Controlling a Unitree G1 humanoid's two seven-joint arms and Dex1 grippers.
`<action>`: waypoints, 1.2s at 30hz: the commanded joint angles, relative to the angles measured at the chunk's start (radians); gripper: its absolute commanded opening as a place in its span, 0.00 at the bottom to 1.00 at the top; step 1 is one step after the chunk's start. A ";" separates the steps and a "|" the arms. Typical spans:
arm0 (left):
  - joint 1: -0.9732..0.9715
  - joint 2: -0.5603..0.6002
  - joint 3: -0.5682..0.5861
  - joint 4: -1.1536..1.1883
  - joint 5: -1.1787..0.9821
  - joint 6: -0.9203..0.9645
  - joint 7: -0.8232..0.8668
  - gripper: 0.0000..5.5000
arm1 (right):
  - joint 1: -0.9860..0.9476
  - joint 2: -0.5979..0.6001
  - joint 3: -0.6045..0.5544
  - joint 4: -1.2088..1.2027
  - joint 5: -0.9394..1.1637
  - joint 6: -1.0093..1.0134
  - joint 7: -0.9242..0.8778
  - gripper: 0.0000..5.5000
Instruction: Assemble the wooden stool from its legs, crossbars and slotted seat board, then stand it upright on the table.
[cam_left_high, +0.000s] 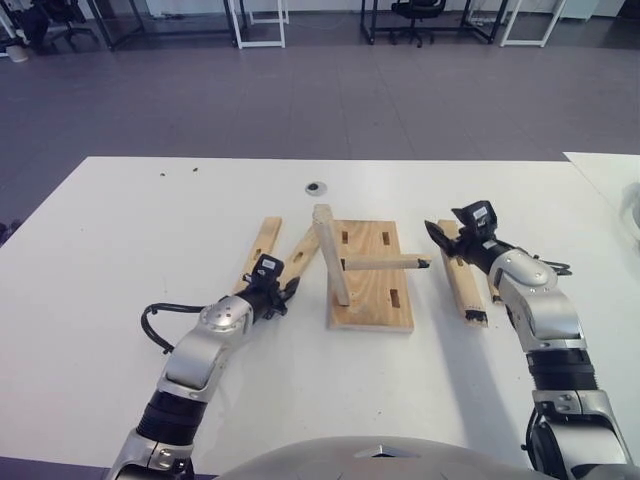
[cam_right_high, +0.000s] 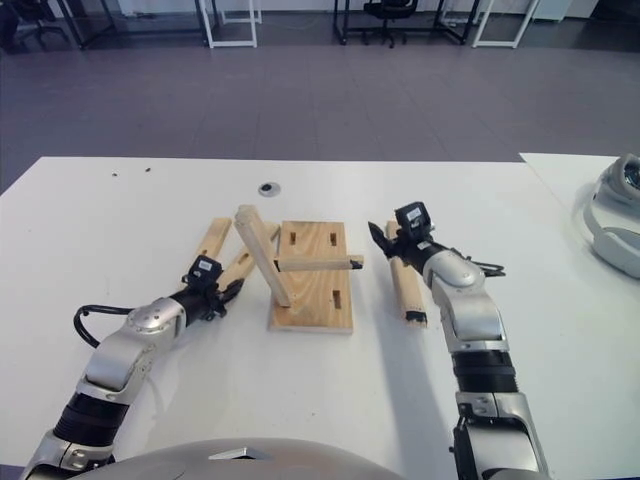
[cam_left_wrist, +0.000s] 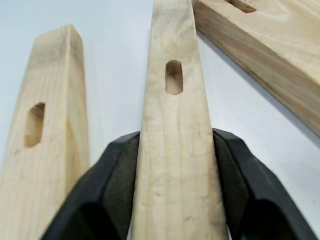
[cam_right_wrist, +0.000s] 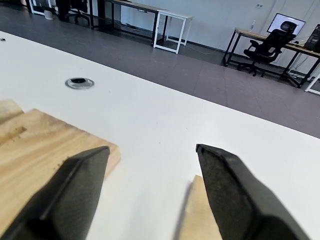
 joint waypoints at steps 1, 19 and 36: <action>-0.171 -0.040 0.094 -0.080 -0.064 -0.073 -0.027 0.38 | -0.165 0.053 -0.103 0.017 0.209 0.147 0.037 0.59; -0.374 0.017 0.023 0.040 -0.023 -0.460 -0.355 0.38 | -0.476 0.315 -0.285 0.043 0.773 0.348 -0.209 0.44; -0.359 0.031 0.085 0.125 -0.029 -0.458 -0.373 0.62 | -0.127 0.199 -0.432 -0.242 0.770 0.239 -0.354 0.18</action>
